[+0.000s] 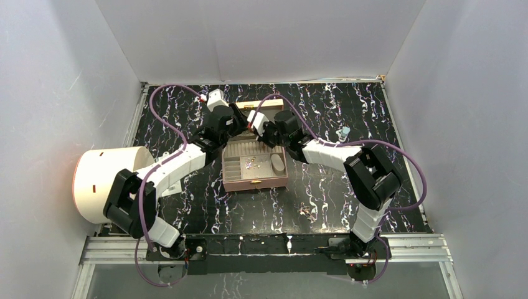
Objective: Organize the mixed jewelry
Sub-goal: Adjust the jewelry in the jewelry box.
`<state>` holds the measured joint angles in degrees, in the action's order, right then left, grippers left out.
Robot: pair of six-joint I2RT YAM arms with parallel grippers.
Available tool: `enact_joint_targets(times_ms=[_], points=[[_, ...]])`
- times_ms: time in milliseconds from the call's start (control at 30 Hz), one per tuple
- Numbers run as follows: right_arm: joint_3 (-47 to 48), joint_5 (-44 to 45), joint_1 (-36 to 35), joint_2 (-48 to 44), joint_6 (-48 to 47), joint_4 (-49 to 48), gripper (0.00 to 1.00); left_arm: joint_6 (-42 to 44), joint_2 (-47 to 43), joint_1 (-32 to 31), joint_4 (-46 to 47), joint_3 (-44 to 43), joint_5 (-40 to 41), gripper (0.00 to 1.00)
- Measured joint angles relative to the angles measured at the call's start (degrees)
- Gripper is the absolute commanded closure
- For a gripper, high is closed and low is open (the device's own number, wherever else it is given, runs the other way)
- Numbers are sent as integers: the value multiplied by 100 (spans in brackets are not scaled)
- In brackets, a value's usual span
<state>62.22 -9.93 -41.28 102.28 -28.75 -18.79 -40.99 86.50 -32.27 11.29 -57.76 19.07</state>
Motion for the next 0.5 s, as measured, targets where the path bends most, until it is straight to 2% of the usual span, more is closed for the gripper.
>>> enact_joint_targets(times_ms=[500], points=[[610,-61,109,286,608,544,100,26,-927,0,-706,26,-9,49]])
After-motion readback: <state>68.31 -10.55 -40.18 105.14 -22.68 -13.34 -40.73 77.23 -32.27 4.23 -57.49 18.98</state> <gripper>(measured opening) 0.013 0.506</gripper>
